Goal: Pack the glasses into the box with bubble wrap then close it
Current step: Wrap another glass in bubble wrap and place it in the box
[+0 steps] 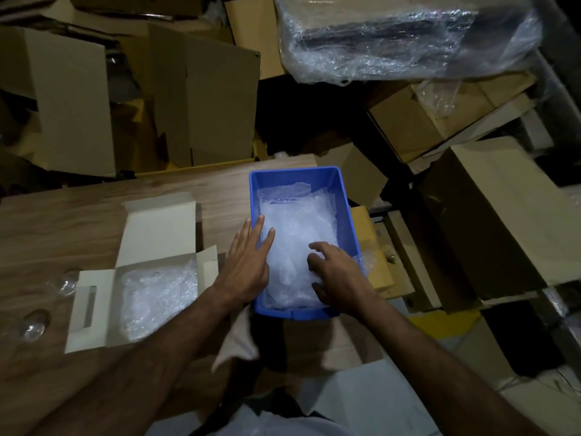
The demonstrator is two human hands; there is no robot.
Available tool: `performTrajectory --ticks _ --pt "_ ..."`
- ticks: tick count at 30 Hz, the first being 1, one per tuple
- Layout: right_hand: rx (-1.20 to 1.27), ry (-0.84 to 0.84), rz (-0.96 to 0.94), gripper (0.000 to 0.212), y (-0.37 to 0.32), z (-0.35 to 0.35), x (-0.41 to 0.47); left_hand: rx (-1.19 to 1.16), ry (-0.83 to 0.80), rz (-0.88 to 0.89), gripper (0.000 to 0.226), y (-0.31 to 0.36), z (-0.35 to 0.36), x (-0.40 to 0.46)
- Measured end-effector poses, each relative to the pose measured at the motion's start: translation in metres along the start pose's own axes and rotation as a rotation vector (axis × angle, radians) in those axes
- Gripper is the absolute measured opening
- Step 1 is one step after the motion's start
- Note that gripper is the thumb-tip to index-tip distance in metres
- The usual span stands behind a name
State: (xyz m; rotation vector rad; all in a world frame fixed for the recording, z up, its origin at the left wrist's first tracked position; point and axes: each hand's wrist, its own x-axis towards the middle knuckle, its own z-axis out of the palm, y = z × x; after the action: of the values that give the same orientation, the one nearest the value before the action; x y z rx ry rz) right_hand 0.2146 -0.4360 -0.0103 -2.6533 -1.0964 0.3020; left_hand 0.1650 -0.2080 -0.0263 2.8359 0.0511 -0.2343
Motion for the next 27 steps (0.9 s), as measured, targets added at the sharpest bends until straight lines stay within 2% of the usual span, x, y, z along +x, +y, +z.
performTrajectory --ticks 2,8,11,14,16,18,22,25,27 --pt "-0.054 -0.033 0.037 0.031 -0.003 -0.001 -0.003 -0.017 -0.008 0.002 0.079 0.002 -0.002 -0.001" --pt "-0.089 0.099 0.010 0.025 -0.024 -0.012 -0.003 0.008 0.069 0.110 0.092 0.004 -0.010 0.005" --pt "-0.102 0.146 0.019 0.031 -0.034 -0.022 -0.005 -0.036 0.065 0.195 0.073 0.013 -0.016 0.017" --pt "-0.149 0.206 0.012 0.051 -0.037 -0.038 -0.011 -0.166 0.177 0.286 0.044 0.013 -0.026 0.019" --pt "-0.204 0.212 0.078 0.071 -0.036 -0.046 -0.018 -0.321 0.226 0.292 0.038 0.005 -0.038 0.010" --pt "-0.212 0.214 0.122 0.081 -0.037 -0.053 -0.020 -0.401 0.251 0.325 0.038 -0.007 -0.053 -0.001" --pt "-0.160 0.241 0.001 0.054 -0.056 -0.083 -0.007 -0.527 0.294 0.345 0.037 -0.019 -0.080 -0.025" --pt "-0.112 0.253 -0.120 0.035 -0.082 -0.119 0.004 -0.747 0.347 0.269 0.032 -0.019 -0.100 -0.047" --pt "-0.024 0.251 -0.162 0.029 -0.101 -0.142 0.008 -0.901 0.394 0.195 0.028 -0.020 -0.110 -0.061"
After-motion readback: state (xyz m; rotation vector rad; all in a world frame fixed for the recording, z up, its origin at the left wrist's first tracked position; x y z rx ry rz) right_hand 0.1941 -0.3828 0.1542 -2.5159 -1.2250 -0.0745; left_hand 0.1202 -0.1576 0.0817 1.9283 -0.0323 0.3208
